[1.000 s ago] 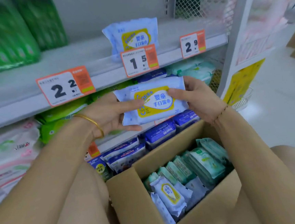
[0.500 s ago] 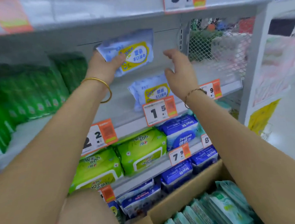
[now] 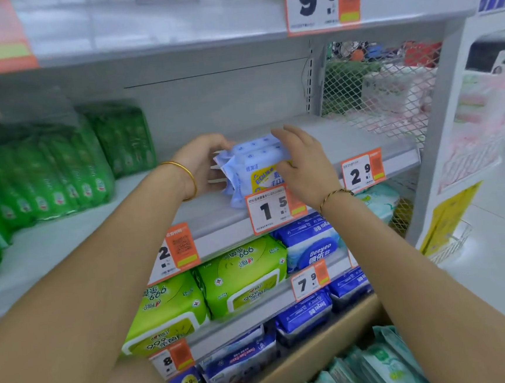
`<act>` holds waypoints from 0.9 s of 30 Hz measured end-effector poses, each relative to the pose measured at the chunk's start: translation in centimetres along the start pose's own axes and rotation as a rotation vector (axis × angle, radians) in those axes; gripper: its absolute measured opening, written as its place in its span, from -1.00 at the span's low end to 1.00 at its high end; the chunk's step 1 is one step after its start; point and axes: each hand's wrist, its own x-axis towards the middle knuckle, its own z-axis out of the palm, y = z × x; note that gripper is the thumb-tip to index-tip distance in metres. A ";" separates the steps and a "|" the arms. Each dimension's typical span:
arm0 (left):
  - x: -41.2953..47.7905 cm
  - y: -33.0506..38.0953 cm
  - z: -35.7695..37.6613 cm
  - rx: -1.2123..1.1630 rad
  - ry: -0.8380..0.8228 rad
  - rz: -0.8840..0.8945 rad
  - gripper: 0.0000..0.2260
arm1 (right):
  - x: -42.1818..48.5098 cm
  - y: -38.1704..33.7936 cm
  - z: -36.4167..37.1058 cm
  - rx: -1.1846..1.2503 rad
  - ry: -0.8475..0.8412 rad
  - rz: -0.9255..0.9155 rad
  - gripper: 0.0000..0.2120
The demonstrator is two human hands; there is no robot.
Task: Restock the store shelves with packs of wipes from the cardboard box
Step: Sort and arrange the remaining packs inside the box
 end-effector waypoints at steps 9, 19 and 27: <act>0.7 -0.6 0.7 0.106 0.058 0.103 -0.79 | -0.3 0.1 -0.3 -0.102 -0.048 0.011 -0.47; -2.8 -1.1 2.2 0.256 0.526 0.615 -0.75 | -6.0 1.5 -1.7 0.112 0.332 -0.057 -0.58; -10.3 -19.2 11.4 0.613 0.076 0.683 -0.77 | -22.1 9.7 5.9 -0.023 -0.067 0.414 -0.71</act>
